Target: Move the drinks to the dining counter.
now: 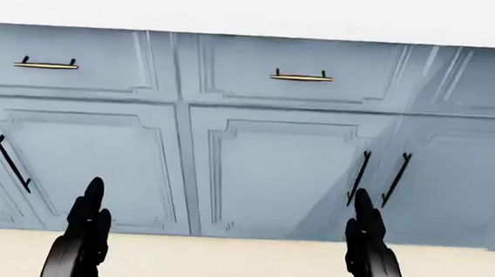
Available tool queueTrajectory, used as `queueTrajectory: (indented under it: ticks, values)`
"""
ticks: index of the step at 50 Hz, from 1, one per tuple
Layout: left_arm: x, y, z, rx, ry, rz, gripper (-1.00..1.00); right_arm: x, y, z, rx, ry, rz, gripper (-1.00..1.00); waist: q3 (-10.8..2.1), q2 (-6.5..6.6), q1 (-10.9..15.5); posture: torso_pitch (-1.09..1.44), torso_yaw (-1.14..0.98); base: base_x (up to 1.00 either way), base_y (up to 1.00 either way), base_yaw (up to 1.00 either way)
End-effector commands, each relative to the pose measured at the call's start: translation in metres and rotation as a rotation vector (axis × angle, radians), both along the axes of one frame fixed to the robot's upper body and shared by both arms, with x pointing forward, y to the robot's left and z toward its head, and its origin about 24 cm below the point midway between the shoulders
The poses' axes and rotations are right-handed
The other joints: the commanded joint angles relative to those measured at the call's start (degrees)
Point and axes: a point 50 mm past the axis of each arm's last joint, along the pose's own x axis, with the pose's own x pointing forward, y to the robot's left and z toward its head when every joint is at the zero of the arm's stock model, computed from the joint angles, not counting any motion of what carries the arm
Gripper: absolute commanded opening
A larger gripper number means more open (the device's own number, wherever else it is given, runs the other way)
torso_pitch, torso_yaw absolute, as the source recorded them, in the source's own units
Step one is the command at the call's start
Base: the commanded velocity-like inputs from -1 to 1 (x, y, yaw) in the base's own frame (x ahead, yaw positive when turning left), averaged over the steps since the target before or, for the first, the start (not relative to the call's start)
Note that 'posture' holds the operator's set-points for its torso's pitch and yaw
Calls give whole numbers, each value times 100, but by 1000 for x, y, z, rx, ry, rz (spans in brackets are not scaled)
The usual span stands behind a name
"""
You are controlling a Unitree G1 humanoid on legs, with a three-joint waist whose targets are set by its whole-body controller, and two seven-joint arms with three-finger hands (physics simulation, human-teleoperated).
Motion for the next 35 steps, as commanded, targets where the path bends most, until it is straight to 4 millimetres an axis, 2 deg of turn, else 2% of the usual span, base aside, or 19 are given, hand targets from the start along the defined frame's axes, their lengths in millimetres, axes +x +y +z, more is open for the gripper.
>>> queueTrajectory:
  ticks: [1, 2, 3, 4, 5, 7, 8, 12, 14, 16, 20, 25, 26, 27, 28, 29, 31, 35]
  values:
    - [6, -2, 32, -4, -178, -24, 100, 8, 1, 35, -25, -175, 2, 100, -5, -45, -12, 0, 0, 0, 0, 0]
    - [6, -2, 32, 1, -179, -24, 100, 7, 1, 36, -28, -177, 3, 100, -206, -43, 15, 0, 0, 0, 0, 0]
    - [5, -2, 32, 1, -180, -25, 100, 7, 2, 37, -25, -183, 6, 100, -352, -8, 49, 0, 0, 0, 0, 0]
    - [6, -1, 32, -1, -178, -22, 100, 7, 2, 38, -24, -186, 4, 100, -296, -8, 50, 0, 0, 0, 0, 0]
    - [7, -1, 33, 0, -179, -21, 100, 7, 1, 39, -23, -187, 2, 100, -92, -36, 44, 0, 0, 0, 0, 0]
    - [7, 1, 33, 6, -184, -10, 100, 8, -2, 41, -13, -194, -5, 100, -396, -42, 47, 0, 0, 0, 0, 0]
    - [9, 2, 31, 6, -178, -8, 100, 8, -3, 42, -13, -197, -10, 100, -427, -42, 51, 0, 0, 0, 0, 0]
    - [10, 1, 34, 23, -196, -5, 100, 9, 0, 45, -17, -203, -2, 100, -443, -33, 52, 0, 0, 0, 0, 0]
    - [9, 0, 45, 28, -207, -12, 100, 9, 0, 55, -22, -217, -5, 100, -461, -31, 48, 0, 0, 0, 0, 0]
    - [11, 0, 60, 30, -228, -22, 100, 10, -1, 63, -24, -227, -6, 100, -479, -27, 44, 0, 0, 0, 0, 0]
    - [10, -4, 100, 31, -277, -39, 100, 3, -3, 95, -18, -271, -11, 100, -508, -28, 53, 0, 0, 0, 0, 0]
    - [8, -6, 131, 42, -325, -46, 100, -3, -9, 121, 6, -305, -27, 100, -527, -27, 62, 0, 0, 0, 0, 0]
    - [8, -7, 135, 47, -329, -56, 100, -3, -10, 123, 7, -301, -30, 100, -611, -4, 64, 0, 0, 0, -14, 0]
    - [7, -8, 138, 49, -337, -56, 100, -2, -11, 124, 8, -302, -29, 100, -509, 85, 71, 0, 0, 0, -73, 0]
    - [8, -7, 140, 48, -341, -56, 100, -3, -11, 126, 11, -306, -30, 100, -365, 297, 69, 0, 0, 0, -84, 0]
    - [9, -8, 140, 52, -345, -58, 100, -3, -10, 127, 15, -310, -30, 100, -346, 405, 51, 0, 0, 0, -84, 0]
    - [10, -7, 140, 54, -354, -49, 100, -4, -10, 126, 17, -311, -25, 100, -428, 425, 78, 0, 0, 0, -85, 0]
    - [9, -9, 137, 52, -358, -53, 100, -6, -11, 126, 27, -318, -23, 100, -320, 324, 125, 0, 0, 0, -85, 0]
